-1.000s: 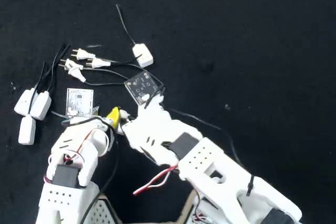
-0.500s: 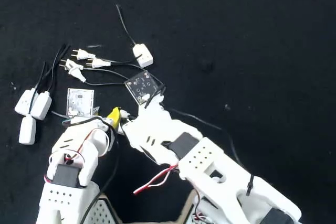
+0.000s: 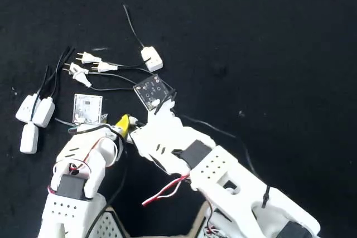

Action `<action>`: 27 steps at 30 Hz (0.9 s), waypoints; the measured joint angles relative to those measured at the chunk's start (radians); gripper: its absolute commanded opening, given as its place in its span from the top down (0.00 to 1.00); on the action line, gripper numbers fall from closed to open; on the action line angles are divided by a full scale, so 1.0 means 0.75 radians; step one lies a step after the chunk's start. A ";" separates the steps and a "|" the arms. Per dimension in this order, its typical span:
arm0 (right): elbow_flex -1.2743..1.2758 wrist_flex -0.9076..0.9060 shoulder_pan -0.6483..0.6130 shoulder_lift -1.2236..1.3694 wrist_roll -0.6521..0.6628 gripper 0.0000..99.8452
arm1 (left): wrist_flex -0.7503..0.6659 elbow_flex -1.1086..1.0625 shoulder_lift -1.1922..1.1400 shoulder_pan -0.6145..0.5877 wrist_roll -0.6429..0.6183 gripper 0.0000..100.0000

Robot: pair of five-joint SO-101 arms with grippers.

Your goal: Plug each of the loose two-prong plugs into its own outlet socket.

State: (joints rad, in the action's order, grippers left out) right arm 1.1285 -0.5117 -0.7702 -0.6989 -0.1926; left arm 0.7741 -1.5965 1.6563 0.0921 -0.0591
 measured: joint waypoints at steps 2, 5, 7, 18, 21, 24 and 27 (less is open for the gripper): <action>0.000 0.000 0.014 0.000 0.004 0.99 | 0.000 0.000 0.000 0.000 0.000 0.82; -0.002 0.000 0.074 0.000 0.043 0.99 | 0.002 0.000 -0.004 -0.010 0.004 0.82; -0.012 -0.016 0.113 -0.004 0.055 0.99 | 0.004 -0.002 -0.012 -0.059 0.004 0.82; -0.250 -0.354 0.221 -0.023 0.213 0.99 | 0.029 -0.002 -0.012 -0.133 0.004 0.82; -0.313 -0.432 0.221 -0.023 0.268 0.99 | 0.029 -0.002 -0.012 -0.133 0.004 0.82; -0.364 -0.518 0.221 -0.023 0.342 0.99 | 0.029 -0.002 -0.012 -0.133 0.004 0.82; -0.381 -0.616 0.258 -0.023 0.438 0.99 | 0.029 -0.002 -0.012 -0.133 0.004 0.82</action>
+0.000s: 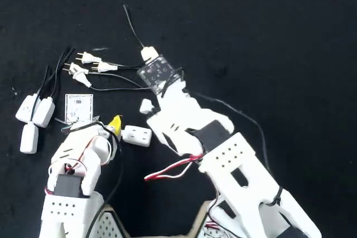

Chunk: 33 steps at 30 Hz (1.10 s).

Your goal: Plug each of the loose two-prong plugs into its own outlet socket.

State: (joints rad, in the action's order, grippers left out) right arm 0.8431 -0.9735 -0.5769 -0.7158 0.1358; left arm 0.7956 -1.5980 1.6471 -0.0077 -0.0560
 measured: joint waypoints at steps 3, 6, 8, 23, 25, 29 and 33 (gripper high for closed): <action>0.025 -0.033 0.090 0.000 0.063 0.99 | 0.000 0.000 0.000 0.000 0.000 0.82; 0.117 -0.014 0.158 0.029 0.100 0.99 | 0.000 0.000 0.000 0.000 0.000 0.82; 0.137 -0.006 0.176 0.082 0.131 0.99 | 0.000 0.000 0.000 0.000 0.000 0.82; -0.346 -0.133 0.184 0.745 0.051 0.99 | 0.000 0.000 0.000 0.000 0.000 0.82; -0.423 -0.158 0.184 0.822 0.020 0.99 | 0.000 0.000 0.000 0.000 0.000 0.82; -0.516 -0.176 0.180 0.923 -0.002 0.98 | 0.000 0.000 0.000 0.000 0.000 0.82; -0.528 -0.180 0.108 0.935 -0.002 0.98 | 0.000 0.000 0.000 0.000 0.000 0.82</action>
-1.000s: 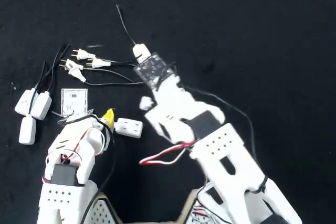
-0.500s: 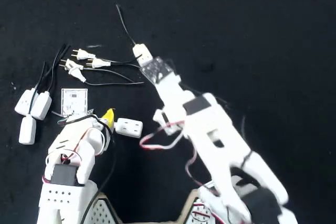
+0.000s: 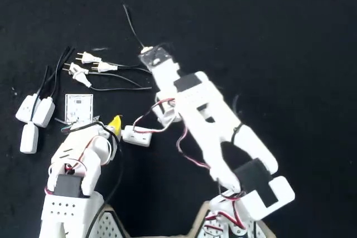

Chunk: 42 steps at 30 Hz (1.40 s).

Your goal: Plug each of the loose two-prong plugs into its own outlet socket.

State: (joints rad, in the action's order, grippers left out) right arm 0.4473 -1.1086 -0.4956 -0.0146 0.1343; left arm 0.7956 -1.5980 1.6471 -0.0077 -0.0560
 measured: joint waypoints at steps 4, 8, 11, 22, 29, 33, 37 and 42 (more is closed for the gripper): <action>0.000 0.000 -0.035 0.002 0.000 0.90 | 0.000 0.000 0.000 0.000 0.000 0.82; 0.000 0.000 -0.041 0.002 0.002 0.90 | 0.000 0.000 0.000 0.000 0.000 0.82; 0.000 0.000 -0.039 0.002 0.002 0.90 | 0.000 0.000 0.000 0.000 0.000 0.82; 0.000 0.014 -0.039 0.002 0.010 0.90 | 0.000 0.000 0.000 0.000 0.000 0.82; 0.006 -0.162 -0.039 0.002 0.321 0.77 | 0.000 0.000 0.000 0.000 0.002 0.82; 0.041 -0.168 -0.039 0.014 0.415 0.78 | 0.000 0.000 0.000 0.000 0.002 0.82; 0.041 -0.168 -0.025 0.078 0.460 0.79 | 0.000 0.000 0.000 0.000 0.002 0.82; 0.041 -0.088 0.014 0.190 0.464 0.79 | 0.000 0.000 0.000 0.000 0.002 0.82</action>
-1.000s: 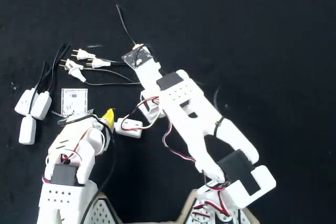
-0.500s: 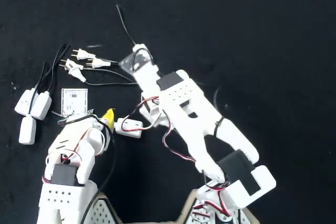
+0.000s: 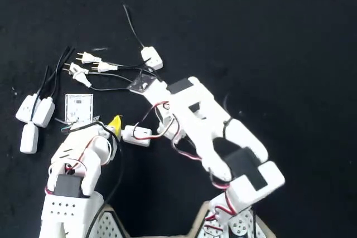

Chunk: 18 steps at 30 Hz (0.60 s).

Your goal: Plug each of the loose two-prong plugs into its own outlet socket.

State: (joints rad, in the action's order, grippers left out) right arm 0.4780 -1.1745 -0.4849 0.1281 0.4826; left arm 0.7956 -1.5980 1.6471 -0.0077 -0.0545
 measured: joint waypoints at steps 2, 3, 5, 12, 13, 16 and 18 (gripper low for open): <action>0.000 0.029 0.006 0.027 0.000 0.85 | 0.000 0.000 0.000 0.000 0.000 0.82; 0.000 0.035 0.006 0.031 0.000 0.90 | 0.000 0.000 0.000 0.000 0.000 0.82; 0.000 0.043 0.006 0.033 0.000 1.00 | 0.000 0.000 0.000 0.000 0.000 0.82; 0.063 0.057 0.016 -0.045 0.000 0.99 | 0.000 0.000 0.000 0.000 0.000 0.82; 0.086 0.065 0.016 -0.086 0.000 0.99 | 0.000 0.000 0.000 0.000 0.000 0.82; 0.170 0.135 0.016 -0.223 0.000 0.99 | 0.000 0.000 0.000 0.000 0.000 0.82; 0.237 0.200 0.016 -0.293 0.000 0.99 | 0.000 0.000 0.000 0.000 0.000 0.82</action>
State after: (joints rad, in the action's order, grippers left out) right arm 0.6559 -1.0242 -0.4726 -0.0913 0.4826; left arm 0.7956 -1.5980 1.6471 -0.0077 -0.0545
